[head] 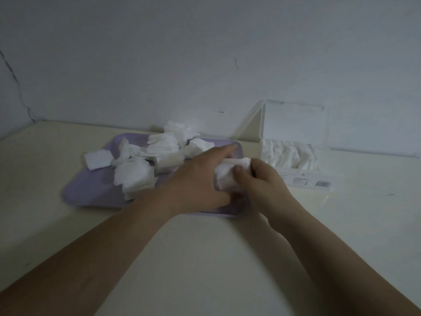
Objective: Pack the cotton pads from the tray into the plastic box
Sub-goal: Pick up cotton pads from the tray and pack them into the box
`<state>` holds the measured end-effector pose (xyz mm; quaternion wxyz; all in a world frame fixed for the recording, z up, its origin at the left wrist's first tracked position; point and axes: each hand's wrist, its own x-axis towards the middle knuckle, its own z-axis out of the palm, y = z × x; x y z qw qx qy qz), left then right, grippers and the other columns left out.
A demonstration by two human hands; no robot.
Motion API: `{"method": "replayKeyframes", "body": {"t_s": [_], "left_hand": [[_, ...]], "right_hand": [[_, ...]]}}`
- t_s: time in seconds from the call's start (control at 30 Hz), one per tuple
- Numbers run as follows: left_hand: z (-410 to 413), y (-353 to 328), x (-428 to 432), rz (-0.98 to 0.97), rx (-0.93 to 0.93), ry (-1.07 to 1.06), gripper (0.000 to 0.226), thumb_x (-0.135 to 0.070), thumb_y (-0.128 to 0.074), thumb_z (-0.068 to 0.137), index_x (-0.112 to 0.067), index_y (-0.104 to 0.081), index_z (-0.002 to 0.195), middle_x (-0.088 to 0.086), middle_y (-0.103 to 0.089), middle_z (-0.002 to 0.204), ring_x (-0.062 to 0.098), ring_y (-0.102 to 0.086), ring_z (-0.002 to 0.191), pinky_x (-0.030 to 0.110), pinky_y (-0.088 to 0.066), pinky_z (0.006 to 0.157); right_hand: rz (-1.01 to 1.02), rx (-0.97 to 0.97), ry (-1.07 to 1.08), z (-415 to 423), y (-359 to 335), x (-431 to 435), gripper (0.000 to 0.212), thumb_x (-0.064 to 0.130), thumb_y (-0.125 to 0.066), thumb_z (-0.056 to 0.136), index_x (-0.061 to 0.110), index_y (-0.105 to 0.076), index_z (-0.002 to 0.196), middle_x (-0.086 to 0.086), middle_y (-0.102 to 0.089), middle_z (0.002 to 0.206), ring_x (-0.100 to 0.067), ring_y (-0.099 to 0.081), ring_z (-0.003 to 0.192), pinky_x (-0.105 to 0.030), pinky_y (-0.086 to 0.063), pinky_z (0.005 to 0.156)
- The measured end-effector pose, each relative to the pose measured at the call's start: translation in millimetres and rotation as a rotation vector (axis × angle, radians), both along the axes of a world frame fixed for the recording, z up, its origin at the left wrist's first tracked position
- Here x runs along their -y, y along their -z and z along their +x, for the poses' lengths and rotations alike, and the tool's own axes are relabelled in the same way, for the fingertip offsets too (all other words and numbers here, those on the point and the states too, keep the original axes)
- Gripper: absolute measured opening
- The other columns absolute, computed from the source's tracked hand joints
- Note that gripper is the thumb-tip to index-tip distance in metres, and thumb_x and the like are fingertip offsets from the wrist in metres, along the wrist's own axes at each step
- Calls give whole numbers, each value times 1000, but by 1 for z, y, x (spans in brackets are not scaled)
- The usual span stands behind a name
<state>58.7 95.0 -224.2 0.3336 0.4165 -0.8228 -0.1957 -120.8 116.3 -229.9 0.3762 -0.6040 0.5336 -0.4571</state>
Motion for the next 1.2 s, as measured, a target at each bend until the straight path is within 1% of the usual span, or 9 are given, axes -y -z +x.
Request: {"method": "replayKeyframes", "body": {"t_s": [0.1,0.2,0.27,0.4,0.5,0.7,0.83,1.03,1.2], "left_hand": [[2,-8,2,294,-259,-42,92,-57,-79,63,-33,-49,146,-17,-66,127,-2,-63,119,30,-52,103],[-6,-14,5,443,-454,-78,60,-49,-77,75,-27,-66,129,-3,-75,115,16,-71,111,38,-60,96],[-18,-19,2,462,-469,-57,37,-48,-66,85,-32,-71,118,-5,-76,109,16,-73,105,37,-62,90],[-48,-29,-4,458,-460,-63,25,-59,-49,87,-59,-68,104,-19,-73,107,10,-71,106,42,-62,93],[-73,-41,-2,417,-452,-92,19,-61,-43,87,-70,-59,91,-19,-74,100,13,-73,104,47,-57,100],[-113,-53,13,341,-321,-17,24,-31,-51,99,-43,-66,113,-2,-75,103,22,-72,99,45,-60,86],[-134,-52,26,117,-126,-38,27,-16,-60,98,-25,-70,121,-8,-69,110,0,-65,99,7,-48,79],[-169,-56,46,-84,323,107,42,-4,-54,95,-16,-66,133,-2,-57,146,19,-48,136,35,-38,116],[-191,-54,57,50,464,231,58,1,-45,92,-27,-57,142,4,-52,148,20,-37,146,38,-33,120]], "right_hand": [[74,191,-22,-11,-9,2,14,18,-60,97,11,-72,101,-6,-76,93,-21,-71,88,-41,-55,83],[85,234,-1,-16,-15,2,23,26,-59,89,13,-72,103,-11,-77,105,-29,-73,104,-46,-54,96],[67,216,25,-16,-20,0,29,33,-56,85,15,-69,104,-7,-75,105,-24,-71,101,-44,-53,94],[-27,184,66,-18,-33,-5,34,35,-52,88,7,-58,107,-10,-69,108,-28,-67,105,-56,-53,97],[-72,177,63,-26,-44,-8,27,32,-53,92,13,-56,111,-8,-70,111,-25,-69,104,-45,-58,86],[-203,34,333,-81,-65,-5,23,34,-61,82,23,-65,101,9,-71,89,-4,-66,78,-24,-47,61],[-216,-1,656,-130,-58,6,26,32,-66,80,24,-63,104,12,-67,89,-4,-63,79,-27,-44,62],[-119,229,799,-161,-31,22,28,33,-68,82,18,-65,106,4,-69,96,-18,-68,90,-30,-48,69],[-84,333,748,-163,-22,29,31,28,-74,80,17,-69,108,3,-72,99,-13,-69,89,-25,-47,67]]}}
